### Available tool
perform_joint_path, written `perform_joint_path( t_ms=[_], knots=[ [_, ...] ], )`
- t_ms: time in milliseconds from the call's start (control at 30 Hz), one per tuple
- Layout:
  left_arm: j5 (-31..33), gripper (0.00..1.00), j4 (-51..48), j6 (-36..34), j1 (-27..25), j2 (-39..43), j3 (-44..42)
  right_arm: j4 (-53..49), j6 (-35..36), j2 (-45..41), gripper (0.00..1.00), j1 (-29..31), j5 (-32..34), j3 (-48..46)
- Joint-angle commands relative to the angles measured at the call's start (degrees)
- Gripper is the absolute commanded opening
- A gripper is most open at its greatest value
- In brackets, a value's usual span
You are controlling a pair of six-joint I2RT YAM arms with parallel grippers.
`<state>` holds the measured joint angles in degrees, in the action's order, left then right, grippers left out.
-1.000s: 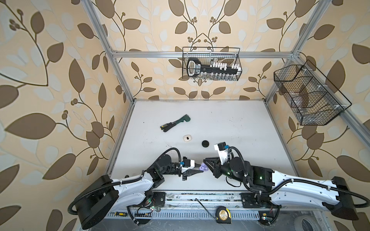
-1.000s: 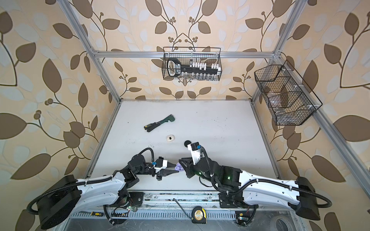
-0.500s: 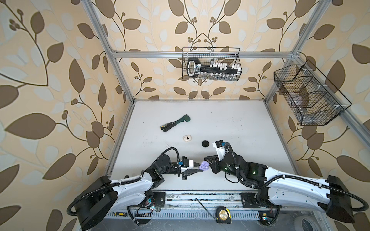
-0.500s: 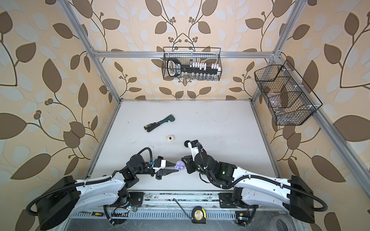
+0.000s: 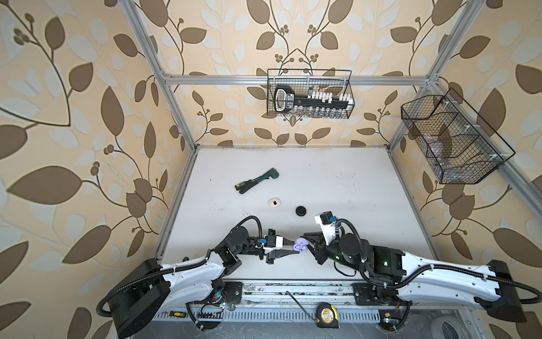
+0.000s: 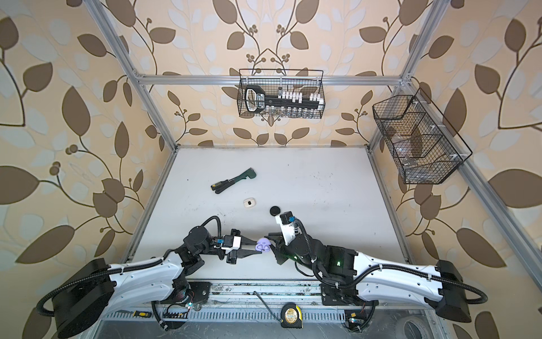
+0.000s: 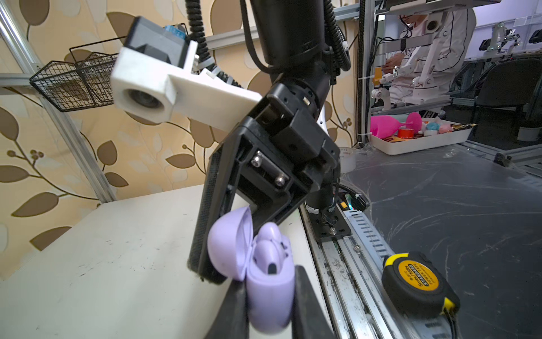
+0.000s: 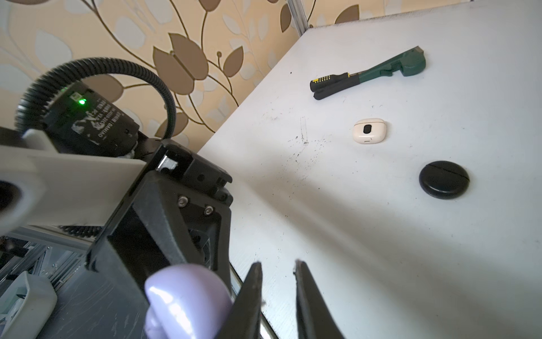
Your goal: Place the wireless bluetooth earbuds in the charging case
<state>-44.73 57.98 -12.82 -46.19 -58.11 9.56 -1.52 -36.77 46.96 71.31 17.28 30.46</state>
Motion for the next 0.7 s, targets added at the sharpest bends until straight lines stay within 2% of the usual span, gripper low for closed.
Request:
perform_joint_path(
  t_ms=[0, 100, 167, 333, 400, 433, 467, 500, 533, 567, 633, 667],
  knots=[
    [7.6, 0.0, -3.27, 1.38, 0.16, -0.19, 1.46, 5.03, 0.05, -1.99, 0.22, 1.47, -3.06, -1.47],
    [10.81, 0.0, -7.23, 2.01, 0.14, 1.33, 2.15, 5.3, 0.09, -3.86, 0.21, 1.55, -2.86, -2.97],
    [12.51, 0.0, -13.32, 2.25, 0.15, 1.94, 4.35, 6.51, 1.5, -5.79, 0.22, 1.6, -3.93, -3.7],
    [11.63, 0.0, -23.25, 4.42, 0.14, 1.15, 8.39, 8.02, 6.86, -8.9, 0.23, 1.73, -6.16, -2.37],
    [15.28, 0.0, -26.16, 11.15, 0.14, 0.97, 10.02, 2.9, 7.3, -9.21, 0.2, 1.73, -1.52, 0.38],
    [18.5, 0.0, -26.96, 16.37, 0.14, 0.24, 10.71, -3.54, 6.02, -9.56, 0.19, 1.72, 5.3, 3.36],
    [22.72, 0.0, -26.63, 22.84, 0.14, -1.15, 10.63, -11.15, 3.43, -9.96, 0.24, 1.41, 12.89, 6.43],
    [26.15, 0.0, -26.22, 28.4, 0.14, -2.91, 10.49, -16.58, 1.13, -10.4, 0.35, 0.76, 18.77, 8.64],
    [29.56, 0.0, -25.74, 35.11, 0.14, -5.56, 10.56, -20.74, 0.0, -10.86, 0.53, -0.74, 23.73, 10.56],
    [32.19, 0.0, -26.38, 41.01, 0.13, -9.0, 11.31, -22.32, -0.44, -11.39, 0.72, -3.02, 27.86, 11.37],
    [35.58, 0.0, -31.29, 47.74, 0.14, -16.2, 15.0, -20.43, 1.02, -11.47, 0.98, -8.51, 33.94, 10.54],
    [36.02, 0.0, -30.98, 50.07, 0.01, -20.41, 15.95, -17.4, 2.67, -11.03, 1.0, -12.1, 35.96, 8.76]
  ],
)
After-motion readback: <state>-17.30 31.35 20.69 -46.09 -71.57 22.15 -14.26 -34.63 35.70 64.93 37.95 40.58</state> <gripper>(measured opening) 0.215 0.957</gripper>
